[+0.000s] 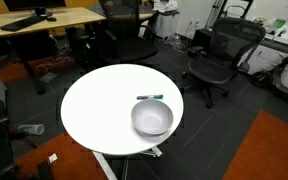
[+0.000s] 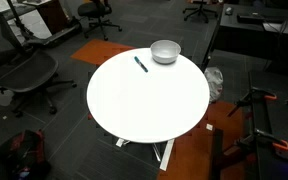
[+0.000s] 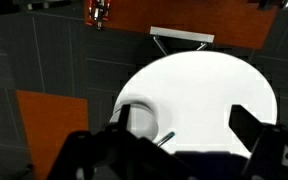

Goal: Put the marker into the bowl

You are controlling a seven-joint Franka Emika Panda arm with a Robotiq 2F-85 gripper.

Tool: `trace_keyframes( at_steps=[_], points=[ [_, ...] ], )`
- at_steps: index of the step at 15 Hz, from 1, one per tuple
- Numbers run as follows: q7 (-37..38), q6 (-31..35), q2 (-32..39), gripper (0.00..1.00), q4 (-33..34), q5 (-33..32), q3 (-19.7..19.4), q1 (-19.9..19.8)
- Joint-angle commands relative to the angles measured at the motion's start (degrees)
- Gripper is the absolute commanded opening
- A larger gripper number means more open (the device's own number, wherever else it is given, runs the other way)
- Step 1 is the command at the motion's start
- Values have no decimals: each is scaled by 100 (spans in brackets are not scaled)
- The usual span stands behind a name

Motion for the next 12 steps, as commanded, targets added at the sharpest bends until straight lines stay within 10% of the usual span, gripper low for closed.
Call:
trace_keyframes(
  at_steps=[1, 12],
  points=[
    [4, -18, 3, 100, 15, 0, -2, 8],
    [172, 348, 510, 100, 199, 318, 62, 304]
  ],
)
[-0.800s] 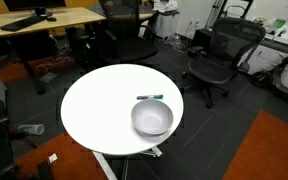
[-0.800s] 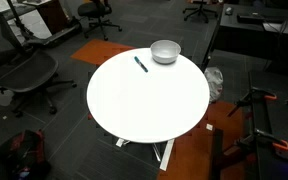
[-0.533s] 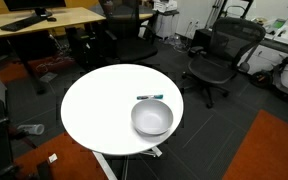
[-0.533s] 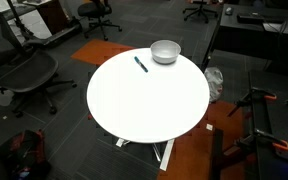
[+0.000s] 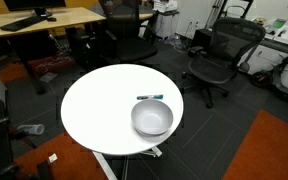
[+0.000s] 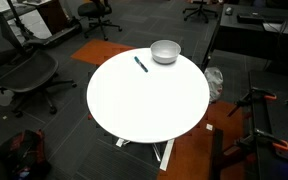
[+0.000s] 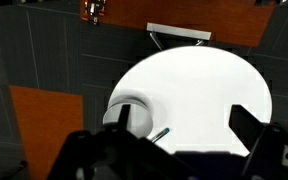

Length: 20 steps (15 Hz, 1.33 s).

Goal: Put the marker into the bowl

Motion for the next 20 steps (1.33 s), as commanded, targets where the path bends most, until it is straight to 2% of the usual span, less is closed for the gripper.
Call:
trace_keyframes(
  at_steps=[1, 7, 12, 16, 20],
  points=[
    [184, 337, 486, 100, 216, 290, 71, 204],
    [901, 1368, 1414, 100, 426, 949, 356, 343],
    [1542, 1999, 2479, 100, 839, 1375, 709, 380],
    [1675, 2104, 3375, 100, 1331, 1855, 872, 454],
    [2132, 2394, 4266, 100, 1850, 1825, 1127, 392]
  ],
)
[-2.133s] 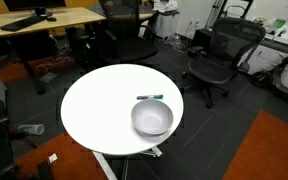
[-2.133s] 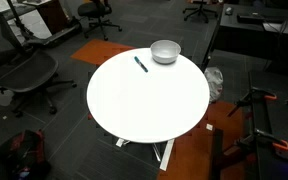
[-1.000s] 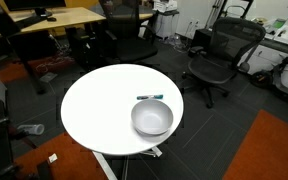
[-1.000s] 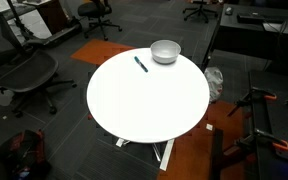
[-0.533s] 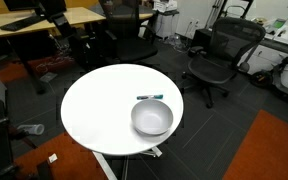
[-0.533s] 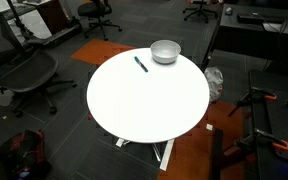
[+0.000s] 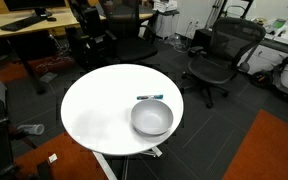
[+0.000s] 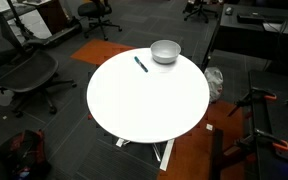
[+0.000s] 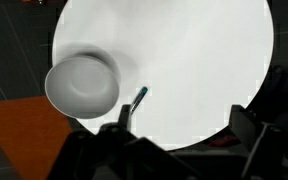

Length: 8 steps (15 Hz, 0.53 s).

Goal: Put the marker into the bowl

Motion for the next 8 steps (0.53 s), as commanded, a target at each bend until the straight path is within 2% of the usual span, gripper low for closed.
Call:
trace_keyframes(
  at_steps=[1, 8],
  points=[
    [561, 307, 905, 100, 605, 15, 225, -57],
    [1537, 656, 2207, 100, 1452, -134, 359, -28]
  ],
)
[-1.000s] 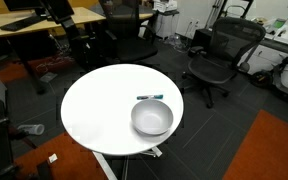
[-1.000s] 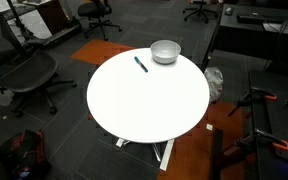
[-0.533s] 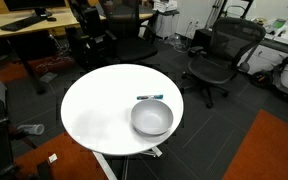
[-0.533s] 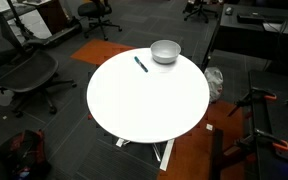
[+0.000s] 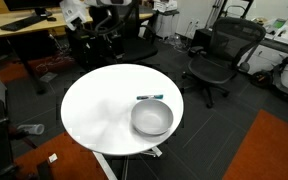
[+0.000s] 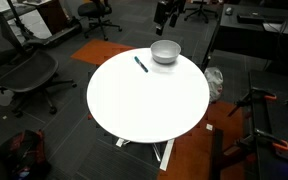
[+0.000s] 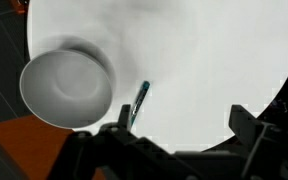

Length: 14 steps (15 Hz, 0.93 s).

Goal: Put the marker into the bowl

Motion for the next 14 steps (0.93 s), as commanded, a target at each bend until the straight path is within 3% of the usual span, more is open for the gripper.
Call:
trace_keyframes(
  at_steps=[1, 14],
  points=[
    [557, 68, 627, 100, 584, -142, 50, -11],
    [739, 406, 2434, 100, 2050, 63, 64, -117]
  ],
)
